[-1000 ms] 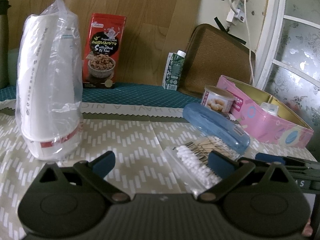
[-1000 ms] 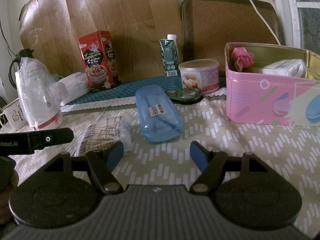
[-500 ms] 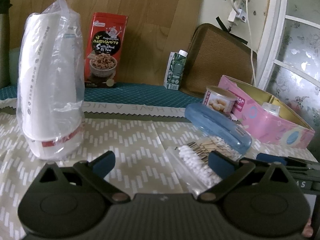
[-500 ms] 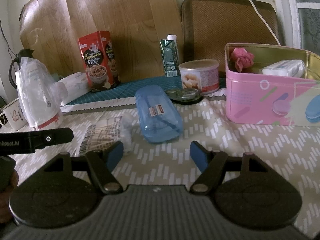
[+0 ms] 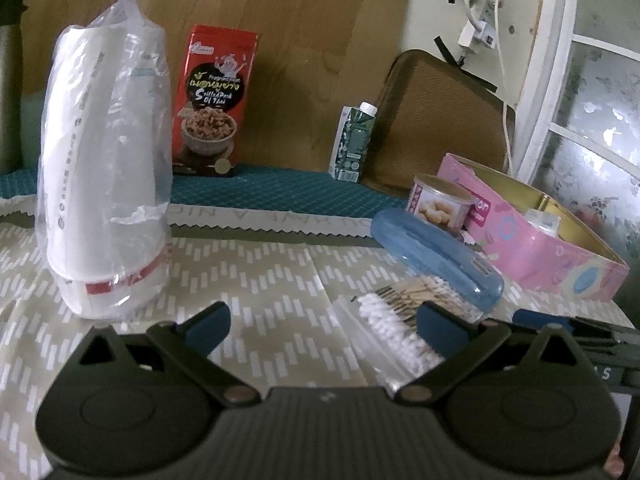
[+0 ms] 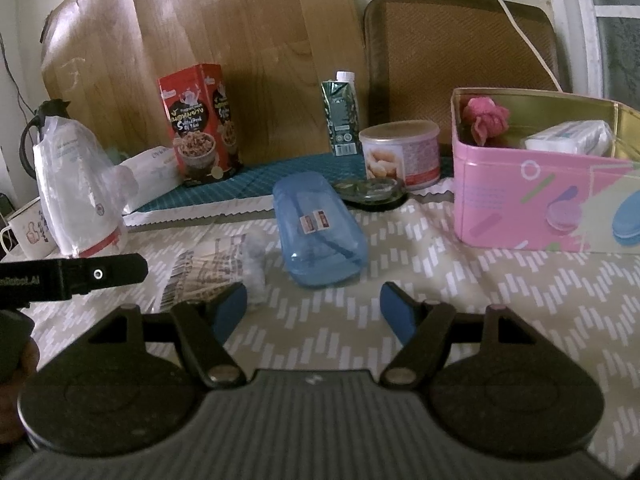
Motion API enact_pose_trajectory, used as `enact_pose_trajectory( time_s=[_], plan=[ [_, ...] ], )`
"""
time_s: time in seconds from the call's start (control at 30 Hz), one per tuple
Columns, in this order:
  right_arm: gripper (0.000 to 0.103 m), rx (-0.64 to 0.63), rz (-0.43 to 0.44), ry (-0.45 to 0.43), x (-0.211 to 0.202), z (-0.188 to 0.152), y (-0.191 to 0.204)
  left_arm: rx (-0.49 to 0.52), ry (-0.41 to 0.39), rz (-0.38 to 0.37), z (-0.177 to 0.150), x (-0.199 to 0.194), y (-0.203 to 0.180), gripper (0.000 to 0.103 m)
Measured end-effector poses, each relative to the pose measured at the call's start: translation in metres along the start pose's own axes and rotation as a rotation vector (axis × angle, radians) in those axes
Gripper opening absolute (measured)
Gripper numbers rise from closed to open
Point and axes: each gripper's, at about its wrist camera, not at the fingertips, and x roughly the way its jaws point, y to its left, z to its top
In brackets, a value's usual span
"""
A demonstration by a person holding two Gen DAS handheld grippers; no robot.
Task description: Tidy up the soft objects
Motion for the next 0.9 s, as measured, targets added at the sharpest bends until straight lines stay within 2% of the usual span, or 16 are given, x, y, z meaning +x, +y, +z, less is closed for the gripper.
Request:
enact_pose_trajectory(
  time_s=[0.3, 0.6, 0.83, 0.9],
  plan=[
    [0.076, -0.004, 0.003, -0.007, -0.001, 0.000, 0.002, 0.006, -0.011, -0.007, -0.001, 0.000, -0.001, 0.103],
    [0.076, -0.003, 0.006, -0.008, -0.001, -0.001, 0.002, 0.029, -0.069, -0.016, -0.002, -0.010, -0.006, 0.103],
    [0.075, -0.025, 0.017, -0.020, -0.003, -0.002, 0.006, -0.057, -0.041, 0.010, 0.002, -0.005, 0.010, 0.103],
    [0.069, -0.044, 0.026, -0.025, -0.004, -0.003, 0.009, -0.080, -0.027, -0.006, 0.003, -0.004, 0.015, 0.103]
  ],
)
